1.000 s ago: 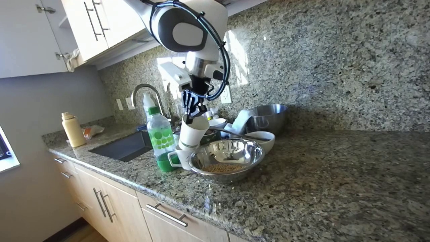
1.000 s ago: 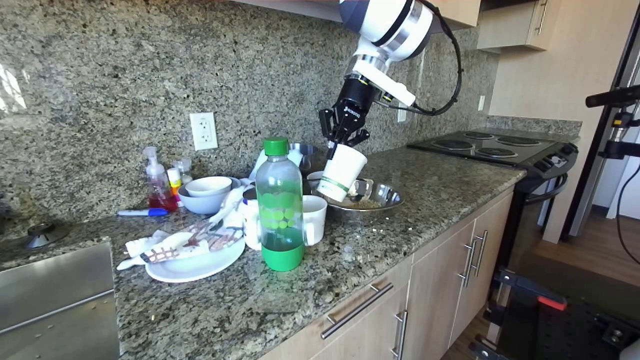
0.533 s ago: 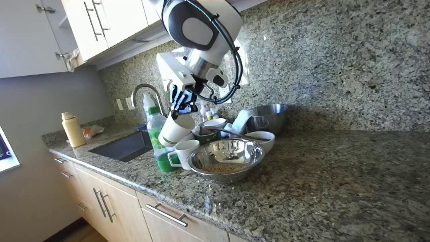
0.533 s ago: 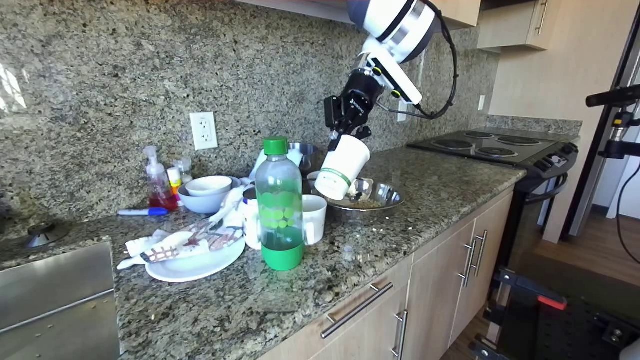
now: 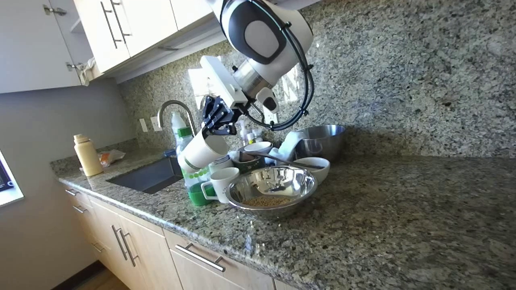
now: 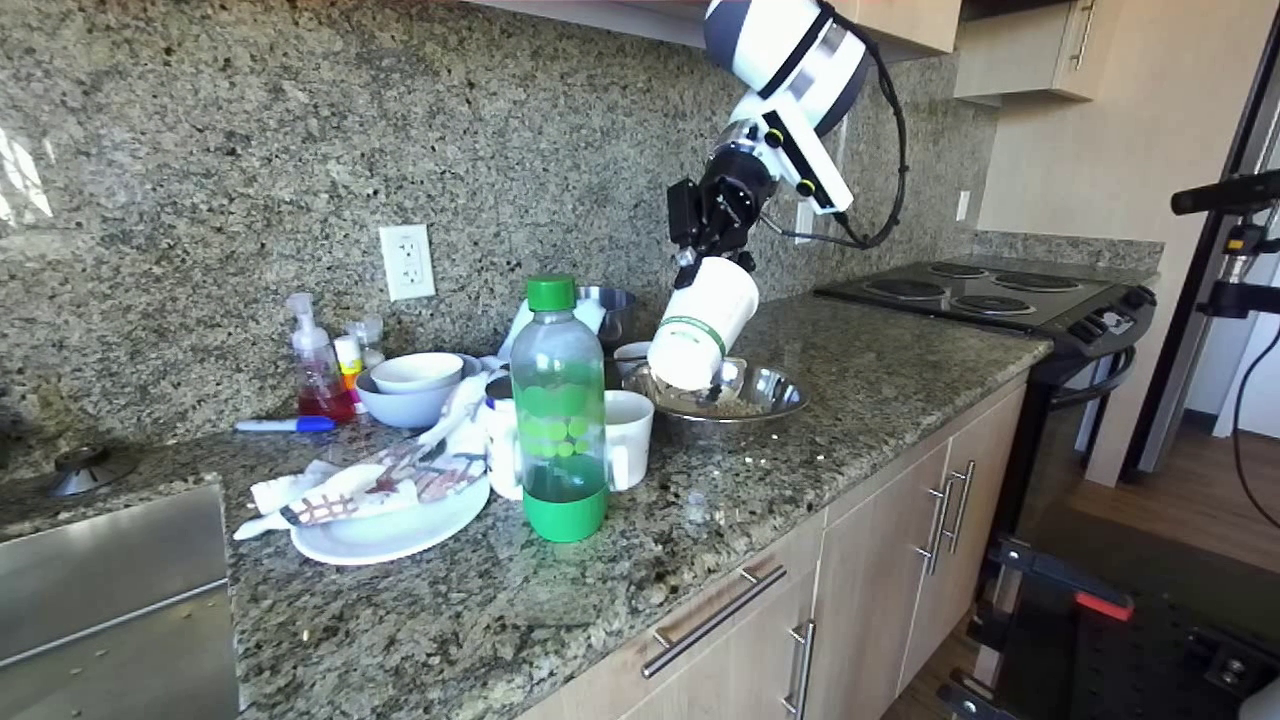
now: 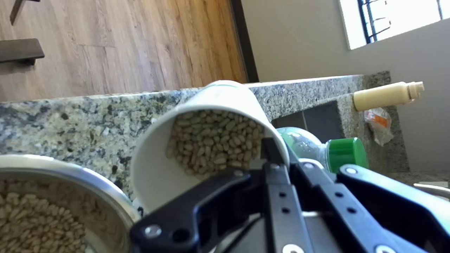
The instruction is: Pick up the white cup, pour some of its contents in the silver dish and put the cup back on the countertop.
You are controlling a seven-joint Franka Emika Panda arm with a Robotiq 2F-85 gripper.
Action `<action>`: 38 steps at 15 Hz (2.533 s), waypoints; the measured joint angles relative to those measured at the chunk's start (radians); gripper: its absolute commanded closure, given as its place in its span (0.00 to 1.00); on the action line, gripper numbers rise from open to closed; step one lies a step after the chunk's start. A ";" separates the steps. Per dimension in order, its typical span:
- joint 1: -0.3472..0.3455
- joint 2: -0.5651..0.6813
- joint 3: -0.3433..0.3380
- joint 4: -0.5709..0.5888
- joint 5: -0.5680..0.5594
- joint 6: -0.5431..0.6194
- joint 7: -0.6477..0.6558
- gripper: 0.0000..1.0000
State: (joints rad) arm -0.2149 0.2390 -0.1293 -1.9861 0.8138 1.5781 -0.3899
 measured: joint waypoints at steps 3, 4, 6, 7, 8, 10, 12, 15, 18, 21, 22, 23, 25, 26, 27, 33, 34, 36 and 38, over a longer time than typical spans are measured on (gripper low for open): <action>-0.018 0.051 -0.002 0.046 0.029 -0.070 0.000 0.99; -0.022 0.070 -0.002 0.062 0.040 -0.089 0.000 0.99; -0.029 0.104 -0.002 0.090 0.062 -0.119 0.000 0.99; -0.031 0.120 -0.002 0.100 0.074 -0.130 0.000 0.99; -0.034 0.136 -0.002 0.111 0.086 -0.142 0.000 0.99; -0.041 0.164 -0.002 0.131 0.107 -0.168 0.000 0.99; -0.052 0.188 -0.002 0.147 0.130 -0.198 0.000 0.99; -0.076 0.217 -0.003 0.170 0.159 -0.246 0.000 0.99; -0.100 0.244 -0.003 0.195 0.177 -0.317 0.000 0.99; -0.118 0.258 -0.003 0.217 0.188 -0.402 0.000 0.99; -0.122 0.259 -0.003 0.222 0.189 -0.430 -0.001 0.99; -0.124 0.260 -0.003 0.226 0.190 -0.458 -0.003 0.99; -0.130 0.260 -0.004 0.230 0.190 -0.516 -0.016 0.99; -0.131 0.263 -0.004 0.232 0.190 -0.544 -0.021 0.99; -0.131 0.267 -0.004 0.235 0.190 -0.569 -0.021 0.99; -0.130 0.322 -0.004 0.237 0.217 -0.641 -0.015 0.99; -0.130 0.331 -0.004 0.237 0.228 -0.642 -0.013 0.99; -0.129 0.345 -0.011 0.237 0.252 -0.641 -0.011 0.99; -0.129 0.352 -0.023 0.240 0.278 -0.640 0.001 0.99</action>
State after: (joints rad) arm -0.3438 0.5910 -0.1519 -1.7460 1.0921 0.9378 -0.3887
